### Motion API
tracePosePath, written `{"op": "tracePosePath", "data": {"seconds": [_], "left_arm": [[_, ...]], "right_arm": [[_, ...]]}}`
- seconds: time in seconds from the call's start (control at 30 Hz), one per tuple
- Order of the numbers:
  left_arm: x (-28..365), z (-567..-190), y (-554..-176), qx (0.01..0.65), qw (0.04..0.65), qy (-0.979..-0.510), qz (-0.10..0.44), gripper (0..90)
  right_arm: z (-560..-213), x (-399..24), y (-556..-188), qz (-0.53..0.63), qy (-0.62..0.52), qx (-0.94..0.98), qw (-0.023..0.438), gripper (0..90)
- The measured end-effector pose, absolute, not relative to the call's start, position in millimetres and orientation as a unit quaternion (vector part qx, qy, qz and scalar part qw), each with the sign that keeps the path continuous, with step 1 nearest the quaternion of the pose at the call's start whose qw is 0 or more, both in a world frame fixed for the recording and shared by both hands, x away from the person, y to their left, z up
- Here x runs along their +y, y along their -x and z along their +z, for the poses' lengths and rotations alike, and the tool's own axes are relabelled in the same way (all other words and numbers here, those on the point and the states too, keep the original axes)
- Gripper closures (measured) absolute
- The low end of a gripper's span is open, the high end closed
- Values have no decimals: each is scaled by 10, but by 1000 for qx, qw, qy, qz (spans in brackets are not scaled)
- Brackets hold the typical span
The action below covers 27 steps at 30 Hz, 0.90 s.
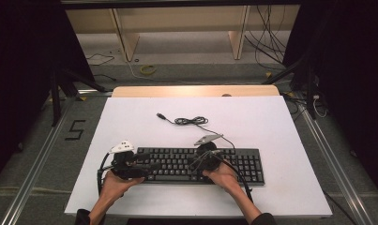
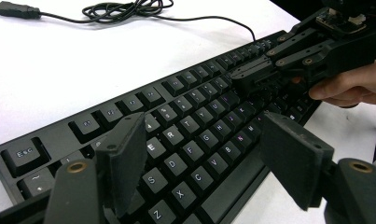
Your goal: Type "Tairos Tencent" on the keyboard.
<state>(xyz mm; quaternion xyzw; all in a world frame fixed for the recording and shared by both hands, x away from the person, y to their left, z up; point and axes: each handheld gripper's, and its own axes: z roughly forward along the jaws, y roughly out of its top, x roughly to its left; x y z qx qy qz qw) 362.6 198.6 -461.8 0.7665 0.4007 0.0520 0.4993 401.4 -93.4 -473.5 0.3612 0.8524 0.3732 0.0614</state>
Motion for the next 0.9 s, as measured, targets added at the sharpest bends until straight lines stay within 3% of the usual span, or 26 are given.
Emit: {"op": "tracePosePath", "data": {"seconds": [0.47, 0.9], "left_arm": [[1993, -4628, -3644, 401, 495, -769, 52, 317], [1991, -4621, -3658, 403, 491, -770, 51, 321]], "right_arm": [[-4685, -976, -3992, 390, -370, 841, 62, 898], [-4569, -1065, -3931, 422, -371, 825, 57, 752]]}}
